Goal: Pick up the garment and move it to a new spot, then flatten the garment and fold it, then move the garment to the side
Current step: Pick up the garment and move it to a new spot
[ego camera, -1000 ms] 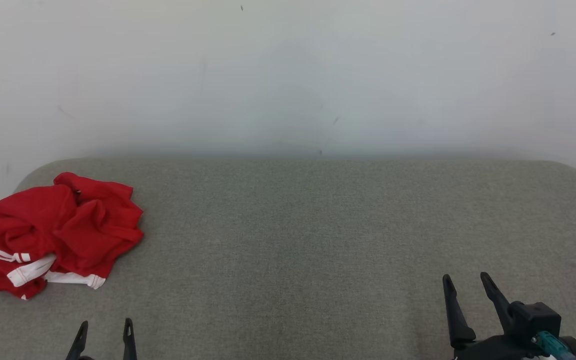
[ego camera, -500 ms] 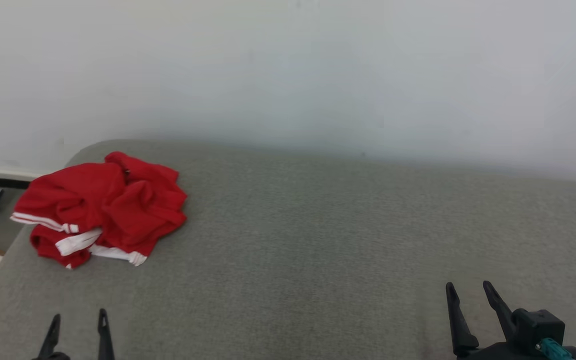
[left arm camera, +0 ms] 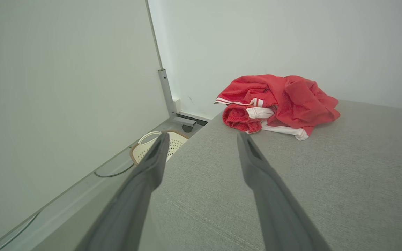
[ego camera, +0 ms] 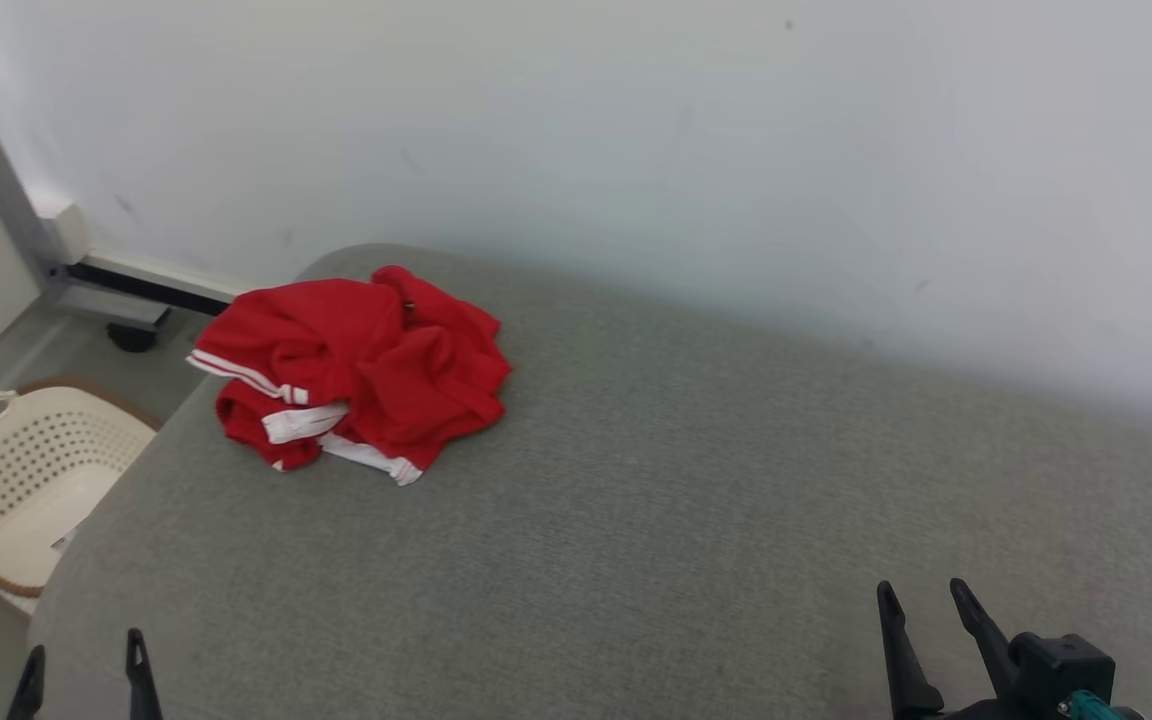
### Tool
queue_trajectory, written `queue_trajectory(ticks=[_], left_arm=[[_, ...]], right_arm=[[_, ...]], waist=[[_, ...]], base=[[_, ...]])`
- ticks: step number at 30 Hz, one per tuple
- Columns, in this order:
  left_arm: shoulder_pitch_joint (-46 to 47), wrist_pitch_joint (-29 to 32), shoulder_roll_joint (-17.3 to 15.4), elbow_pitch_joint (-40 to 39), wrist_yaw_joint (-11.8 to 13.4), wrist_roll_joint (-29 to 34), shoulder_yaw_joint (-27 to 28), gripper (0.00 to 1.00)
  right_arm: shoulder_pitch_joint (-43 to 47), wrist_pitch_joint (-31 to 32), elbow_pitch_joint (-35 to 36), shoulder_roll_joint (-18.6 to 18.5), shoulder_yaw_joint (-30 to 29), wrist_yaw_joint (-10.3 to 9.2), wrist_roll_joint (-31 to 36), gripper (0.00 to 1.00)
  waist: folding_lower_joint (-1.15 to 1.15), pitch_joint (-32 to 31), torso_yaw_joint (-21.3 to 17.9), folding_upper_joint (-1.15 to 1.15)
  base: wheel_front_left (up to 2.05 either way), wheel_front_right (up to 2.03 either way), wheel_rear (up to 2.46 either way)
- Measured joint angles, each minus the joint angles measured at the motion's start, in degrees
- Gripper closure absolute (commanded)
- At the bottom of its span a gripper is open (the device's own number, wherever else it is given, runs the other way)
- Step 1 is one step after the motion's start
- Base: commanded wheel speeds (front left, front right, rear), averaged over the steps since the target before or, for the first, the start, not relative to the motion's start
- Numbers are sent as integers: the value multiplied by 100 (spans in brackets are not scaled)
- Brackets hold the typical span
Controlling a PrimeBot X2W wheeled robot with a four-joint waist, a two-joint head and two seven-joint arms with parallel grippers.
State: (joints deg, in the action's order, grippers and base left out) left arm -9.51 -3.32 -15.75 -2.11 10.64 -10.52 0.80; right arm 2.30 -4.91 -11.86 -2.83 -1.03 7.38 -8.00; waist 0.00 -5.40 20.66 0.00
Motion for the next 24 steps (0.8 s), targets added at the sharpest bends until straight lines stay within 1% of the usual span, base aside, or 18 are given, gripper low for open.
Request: queue_trajectory(ticks=[6, 11, 14, 19, 21, 24], left_arm=[[-109, 47, -77, -77, 44, -25, 85, 0], [-186, 48, -94, -159, 87, -68, 141, 0], [-214, 48, -94, -188, 105, -69, 145, 0], [-199, -33, -30, -222, 247, -156, 220, 0], [-130, -88, 29, -238, 252, -248, 256, 0], [214, -86, -23, -198, 172, -352, 283, 0]], right_arm=[[-1, -41, -60, 0, 64, 0, -57, 0], [-41, -45, -115, 1, 125, 1, -57, 0], [-92, -64, -154, 0, 136, 1, -58, 0], [-87, -66, -176, 0, 149, 0, -74, 0], [-99, -64, -159, 1, 176, 0, -112, 0], [-132, -56, -115, 1, 249, 0, -112, 0]], waist=[[0, -50, 344, 0], [0, -64, 477, 0], [0, -63, 477, 0], [0, -80, 433, 0], [0, -66, 383, 0], [0, -14, 262, 1]], base=[[0, 0, 0], [0, 0, 0], [0, 0, 0], [0, 0, 0], [0, 0, 0], [0, 0, 0]])
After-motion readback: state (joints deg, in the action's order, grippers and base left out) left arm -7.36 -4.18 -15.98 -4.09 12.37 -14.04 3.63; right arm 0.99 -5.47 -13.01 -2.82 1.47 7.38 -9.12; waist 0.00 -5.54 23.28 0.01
